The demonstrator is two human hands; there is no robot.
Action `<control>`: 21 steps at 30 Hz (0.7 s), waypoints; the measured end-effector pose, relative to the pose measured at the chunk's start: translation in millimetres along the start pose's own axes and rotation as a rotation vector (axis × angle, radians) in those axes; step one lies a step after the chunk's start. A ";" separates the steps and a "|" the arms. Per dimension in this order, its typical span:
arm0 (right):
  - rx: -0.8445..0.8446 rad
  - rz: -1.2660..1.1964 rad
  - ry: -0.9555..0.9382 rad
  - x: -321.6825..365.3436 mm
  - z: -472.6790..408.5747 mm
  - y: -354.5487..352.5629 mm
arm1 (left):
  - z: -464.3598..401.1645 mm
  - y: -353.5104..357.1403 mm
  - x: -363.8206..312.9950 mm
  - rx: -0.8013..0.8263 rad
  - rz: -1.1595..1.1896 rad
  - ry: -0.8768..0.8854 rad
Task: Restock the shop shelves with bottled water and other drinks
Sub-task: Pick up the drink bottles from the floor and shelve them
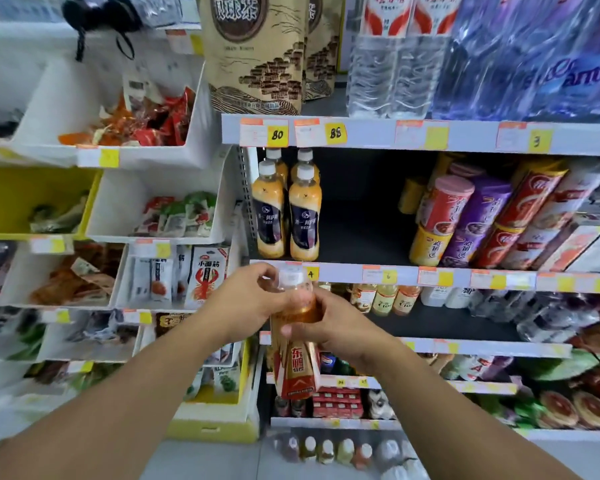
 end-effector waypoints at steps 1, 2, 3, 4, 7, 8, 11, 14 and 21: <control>-0.014 0.061 0.013 -6.1 -4.5 1.2 | -3.1 2.7 9.8 0.004 -0.009 -0.009; -0.032 0.119 0.026 -12.9 -9.8 2.1 | -6.0 5.7 19.3 0.013 -0.020 -0.021; -0.051 0.175 0.042 -19.8 -15.4 2.9 | -9.6 9.6 28.4 0.037 -0.030 -0.029; -0.069 0.226 0.055 -27.1 -21.9 4.0 | -14.4 13.7 38.1 0.065 -0.040 -0.042; -0.126 0.322 0.091 -49.6 -44.8 7.5 | -35.1 26.7 71.0 0.150 -0.065 -0.078; -0.142 0.345 0.097 -57.0 -54.2 8.1 | -42.5 29.2 80.8 0.165 -0.078 -0.084; -0.170 0.423 0.118 -75.2 -83.4 11.3 | -65.0 36.8 109.5 0.217 -0.022 -0.095; -0.216 0.445 0.130 -97.2 -115.1 10.4 | -85.5 43.9 135.2 0.265 -0.016 -0.084; -0.380 0.289 0.092 -144.3 -188.6 -5.2 | -149.2 64.5 188.3 0.241 0.037 -0.095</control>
Point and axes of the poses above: each hand's wrist, its own z-axis away from the middle knuckle, its own y-axis out of the palm, x = y × z, the point moved 10 cm from there along -z, towards the middle knuckle, and after that the axes turned 6 degrees about -z, right-handed, at the moved point
